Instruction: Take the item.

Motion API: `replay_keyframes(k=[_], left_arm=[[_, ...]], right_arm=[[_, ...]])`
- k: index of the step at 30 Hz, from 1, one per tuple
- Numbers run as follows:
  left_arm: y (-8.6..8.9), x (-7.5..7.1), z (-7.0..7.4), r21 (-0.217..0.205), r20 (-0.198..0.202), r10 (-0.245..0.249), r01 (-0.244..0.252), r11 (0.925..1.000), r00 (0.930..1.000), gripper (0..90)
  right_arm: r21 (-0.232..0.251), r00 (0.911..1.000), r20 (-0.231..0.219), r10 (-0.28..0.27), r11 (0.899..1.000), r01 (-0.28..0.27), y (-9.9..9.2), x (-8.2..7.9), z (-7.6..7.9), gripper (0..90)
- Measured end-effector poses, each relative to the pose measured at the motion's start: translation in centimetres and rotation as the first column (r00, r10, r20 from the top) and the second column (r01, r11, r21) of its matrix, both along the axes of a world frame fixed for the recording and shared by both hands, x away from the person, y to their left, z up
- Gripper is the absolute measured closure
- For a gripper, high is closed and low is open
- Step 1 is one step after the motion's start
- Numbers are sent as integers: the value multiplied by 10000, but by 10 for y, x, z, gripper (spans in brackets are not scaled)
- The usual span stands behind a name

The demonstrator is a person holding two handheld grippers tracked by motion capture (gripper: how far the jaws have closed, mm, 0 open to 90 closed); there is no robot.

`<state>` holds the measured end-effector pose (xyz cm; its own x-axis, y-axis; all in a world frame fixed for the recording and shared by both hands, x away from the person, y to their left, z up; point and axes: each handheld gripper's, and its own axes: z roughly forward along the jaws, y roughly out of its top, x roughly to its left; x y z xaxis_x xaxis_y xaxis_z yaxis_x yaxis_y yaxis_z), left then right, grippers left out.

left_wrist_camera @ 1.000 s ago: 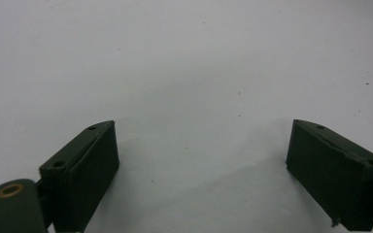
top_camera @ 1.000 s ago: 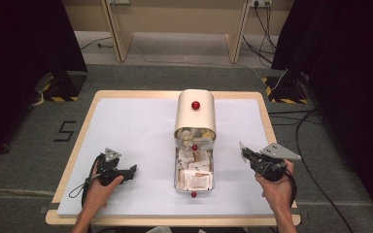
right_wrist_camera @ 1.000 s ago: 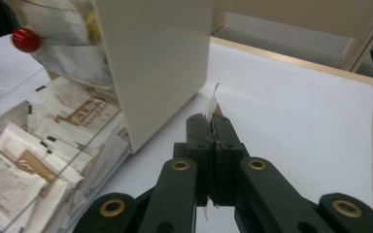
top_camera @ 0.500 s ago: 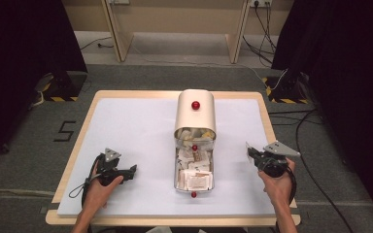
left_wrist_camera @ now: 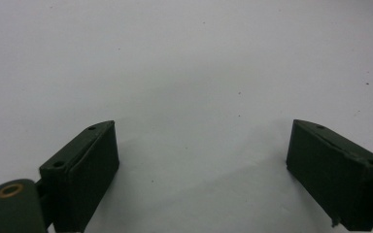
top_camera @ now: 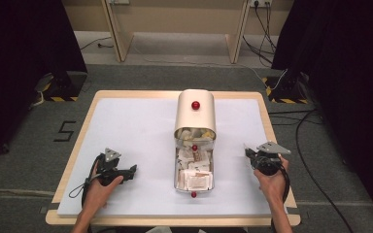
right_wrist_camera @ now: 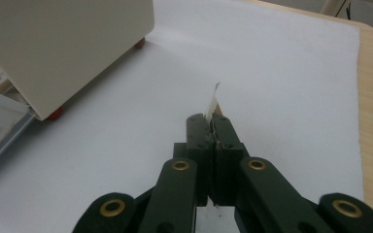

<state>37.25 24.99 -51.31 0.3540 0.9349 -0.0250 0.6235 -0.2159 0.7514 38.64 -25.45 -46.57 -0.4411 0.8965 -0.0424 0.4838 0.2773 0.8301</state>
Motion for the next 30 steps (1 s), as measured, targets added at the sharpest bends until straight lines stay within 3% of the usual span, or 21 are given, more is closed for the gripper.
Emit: replay_keyframes(k=[9, 13, 21, 23, 27, 30], left_arm=[[0, 0, 0, -6, 5, 4, -4, 10000, 10000, 106], [0, 0, 0, -5, 5, 3, -3, 10000, 10000, 106], [0, 0, 0, -3, 1, -1, 1, 10000, 10000, 106], [0, 0, 0, 1, 1, -4, 4, 10000, 10000, 106], [0, 0, 0, -4, 4, -2, 2, 10000, 10000, 106], [0, 0, 0, -4, 3, -2, 2, 10000, 10000, 106]], right_arm=[[-212, 9998, -174, 136, 9997, -140, 7, 4, -10, 880], [-22, 9991, -285, 320, 9995, -321, 10, 5, -14, 865], [-281, 9985, -317, 456, 9985, -465, 18, 5, -18, 852], [-118, 9984, -328, 454, 9989, -458, 18, 5, -19, 832], [466, 9978, -449, 493, 9978, -472, 19, 6, -19, 694], [923, 9980, -358, 520, 9945, -485, 19, 5, -17, 669]])
